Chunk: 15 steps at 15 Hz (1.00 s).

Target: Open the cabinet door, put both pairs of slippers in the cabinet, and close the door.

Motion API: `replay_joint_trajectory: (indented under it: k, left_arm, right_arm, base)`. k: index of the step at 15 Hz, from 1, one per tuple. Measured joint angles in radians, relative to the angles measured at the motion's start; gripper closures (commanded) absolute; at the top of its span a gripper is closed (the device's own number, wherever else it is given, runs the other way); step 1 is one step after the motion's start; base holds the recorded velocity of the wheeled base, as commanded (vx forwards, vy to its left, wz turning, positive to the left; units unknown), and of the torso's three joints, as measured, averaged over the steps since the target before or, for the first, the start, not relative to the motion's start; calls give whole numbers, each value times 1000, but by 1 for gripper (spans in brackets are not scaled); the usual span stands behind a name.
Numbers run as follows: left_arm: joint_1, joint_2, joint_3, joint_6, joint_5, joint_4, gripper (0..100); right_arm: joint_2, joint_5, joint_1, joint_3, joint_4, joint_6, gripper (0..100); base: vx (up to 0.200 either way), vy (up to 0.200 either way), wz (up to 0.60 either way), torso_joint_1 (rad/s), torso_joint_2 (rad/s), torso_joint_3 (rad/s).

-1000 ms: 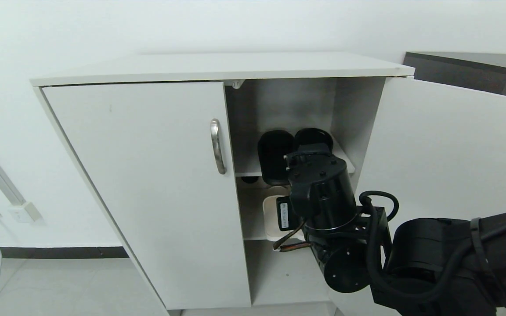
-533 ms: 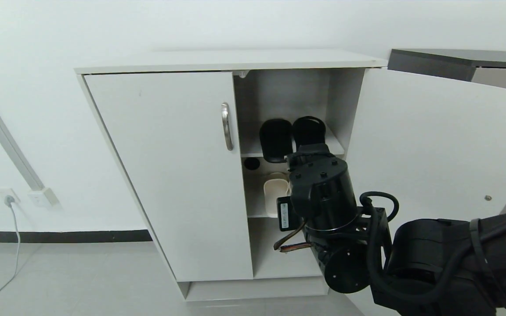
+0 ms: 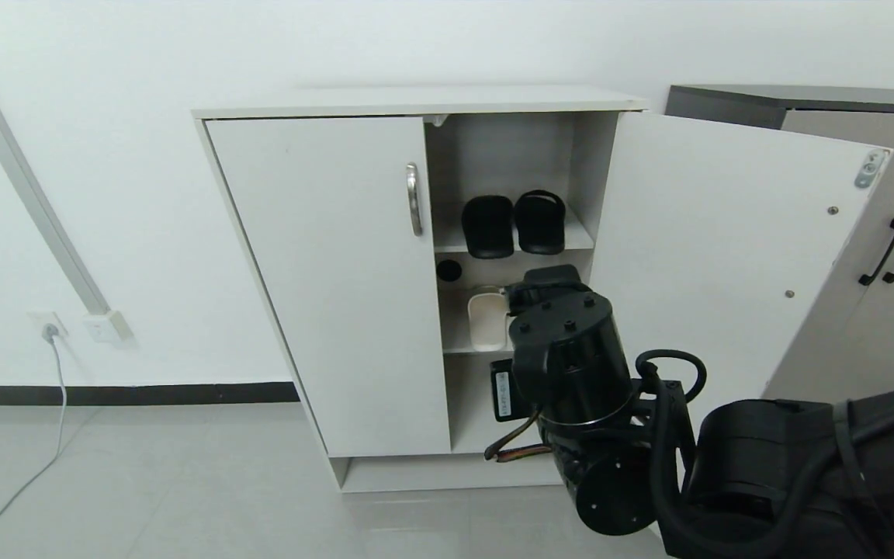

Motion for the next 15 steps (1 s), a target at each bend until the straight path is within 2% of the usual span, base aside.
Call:
replay_joint_trajectory:
  k: [11, 15]
  left_arm:
    - [0, 0, 0, -1, 9, 0, 100]
    - [0, 0, 0, 0, 10, 0, 100]
  right_arm:
    - [14, 24, -3, 74, -126, -60, 100]
    - [26, 39, -8, 82, -133, -61, 100]
  base:
    - [0, 0, 0, 0, 0, 0]
    - [0, 0, 0, 0, 0, 0]
